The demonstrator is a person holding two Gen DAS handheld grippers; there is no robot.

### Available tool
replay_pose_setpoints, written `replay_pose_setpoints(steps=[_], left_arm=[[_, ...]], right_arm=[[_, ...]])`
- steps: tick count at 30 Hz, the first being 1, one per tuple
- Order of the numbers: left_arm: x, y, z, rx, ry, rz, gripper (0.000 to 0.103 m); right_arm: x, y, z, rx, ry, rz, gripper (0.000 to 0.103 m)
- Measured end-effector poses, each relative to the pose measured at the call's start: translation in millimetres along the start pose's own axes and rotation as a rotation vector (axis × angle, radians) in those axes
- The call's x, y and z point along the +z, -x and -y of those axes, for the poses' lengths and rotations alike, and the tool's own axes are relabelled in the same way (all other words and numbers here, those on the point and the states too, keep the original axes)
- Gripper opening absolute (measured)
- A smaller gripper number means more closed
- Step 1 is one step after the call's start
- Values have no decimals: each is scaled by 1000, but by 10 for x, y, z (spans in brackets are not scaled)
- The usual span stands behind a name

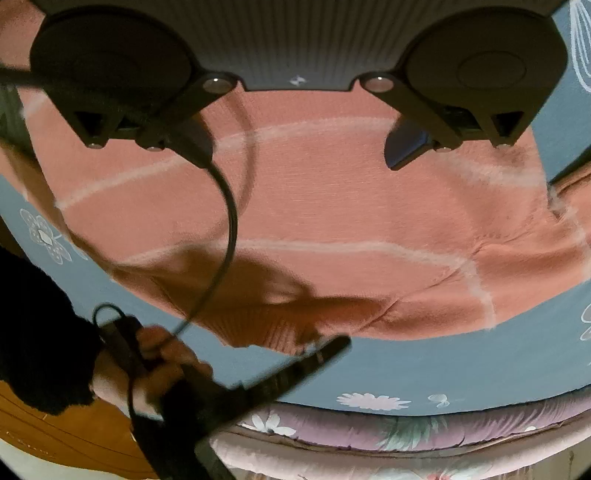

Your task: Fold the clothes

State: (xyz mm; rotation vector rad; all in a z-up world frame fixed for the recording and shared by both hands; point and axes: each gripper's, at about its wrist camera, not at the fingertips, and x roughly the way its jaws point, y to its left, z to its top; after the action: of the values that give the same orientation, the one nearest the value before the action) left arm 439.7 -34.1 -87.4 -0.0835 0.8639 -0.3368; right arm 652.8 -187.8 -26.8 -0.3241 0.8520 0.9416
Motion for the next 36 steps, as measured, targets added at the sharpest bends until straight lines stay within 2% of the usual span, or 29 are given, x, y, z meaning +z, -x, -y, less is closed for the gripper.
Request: replay_pose_setpoints(steps=[2,4,7,10,12,14,16,18,20,22,23,25,29,32,36], left_arm=[[-13,8,24,2,-9,0,101],[-29,12,41,3,-13,0,102],[-39,15,49,2,-15,2,102],[-37,-7,45,3,-20,7,102],[-41,-8,50,7,-25,9,102],[-47,-6,53,9,-31,10,102],[-29,-26,42,9,-33,12,102],[-31,-25,42,7,-33,13,102],[-35,-22,39,5,-33,14,102],[-38,-18,39,4,-31,12,102],[-39,-16,39,4,-30,11,102],[-40,-14,48,7,-32,8,102],[-60,19,33,0,-30,12,102],[-54,47,5,-14,-19,10,102],[7,129,-78,-42,15,9,102]], right_arm=[[7,-2,100,-4,-24,14,27],[-39,-93,121,-9,-12,-18,49],[-189,-246,60,-24,31,-58,55],[-286,-272,23,-53,41,-25,58],[-300,-270,12,-60,8,-26,58],[-300,-257,-47,-57,3,-34,48],[-275,-267,-93,-33,1,-43,20],[-227,-263,-205,-86,67,-33,17],[-166,-236,-328,-185,162,6,17],[-80,-207,-403,-311,235,85,17],[-41,-230,-401,-348,243,97,19],[32,-314,-360,-393,232,90,27],[45,-223,-242,-390,159,77,29],[-33,148,-102,-372,44,82,35],[-368,714,32,-331,-121,69,37]])
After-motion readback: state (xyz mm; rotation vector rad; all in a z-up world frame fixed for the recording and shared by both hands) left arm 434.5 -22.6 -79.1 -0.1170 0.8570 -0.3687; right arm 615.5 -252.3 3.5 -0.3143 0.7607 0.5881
